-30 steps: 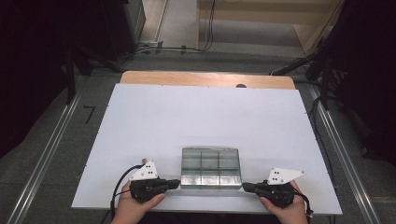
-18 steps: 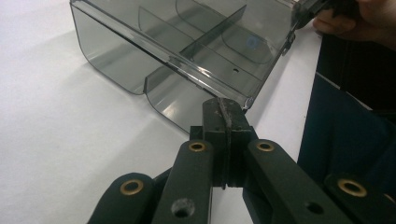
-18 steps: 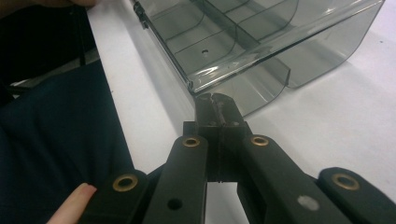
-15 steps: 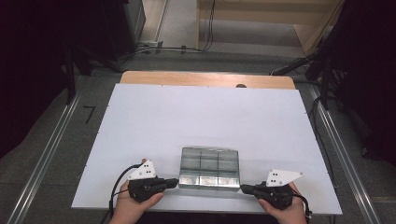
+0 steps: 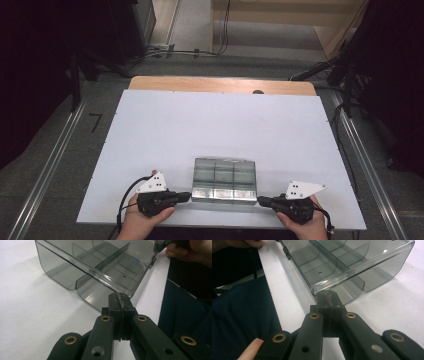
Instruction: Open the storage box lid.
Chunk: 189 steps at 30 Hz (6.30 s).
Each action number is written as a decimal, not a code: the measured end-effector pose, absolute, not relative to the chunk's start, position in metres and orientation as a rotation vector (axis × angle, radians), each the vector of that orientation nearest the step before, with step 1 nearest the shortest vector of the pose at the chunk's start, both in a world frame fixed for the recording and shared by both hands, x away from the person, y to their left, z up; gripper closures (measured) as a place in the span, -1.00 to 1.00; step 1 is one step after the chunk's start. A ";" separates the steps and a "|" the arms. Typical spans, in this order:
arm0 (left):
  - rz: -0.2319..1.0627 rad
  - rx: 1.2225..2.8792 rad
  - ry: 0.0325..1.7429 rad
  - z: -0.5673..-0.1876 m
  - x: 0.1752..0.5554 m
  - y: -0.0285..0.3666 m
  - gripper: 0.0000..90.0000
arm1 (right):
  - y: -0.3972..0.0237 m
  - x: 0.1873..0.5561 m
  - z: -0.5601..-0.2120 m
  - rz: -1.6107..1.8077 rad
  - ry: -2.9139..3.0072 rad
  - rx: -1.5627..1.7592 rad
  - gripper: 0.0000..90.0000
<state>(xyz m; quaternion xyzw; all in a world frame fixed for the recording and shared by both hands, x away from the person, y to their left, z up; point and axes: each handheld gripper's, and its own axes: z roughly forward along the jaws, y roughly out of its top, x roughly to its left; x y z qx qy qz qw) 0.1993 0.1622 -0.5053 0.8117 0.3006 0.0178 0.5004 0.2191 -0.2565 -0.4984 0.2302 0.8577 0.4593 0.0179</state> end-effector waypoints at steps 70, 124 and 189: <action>0.235 1.741 0.704 -0.494 0.234 0.144 1.00 | -0.242 0.257 -0.477 1.580 2.443 0.780 0.98; 0.199 1.672 0.816 -0.475 0.277 0.139 0.37 | -0.234 0.282 -0.439 1.665 2.325 0.748 0.97; 0.200 1.589 0.990 -0.492 0.288 0.133 0.56 | -0.230 0.316 -0.482 1.706 2.229 1.009 0.59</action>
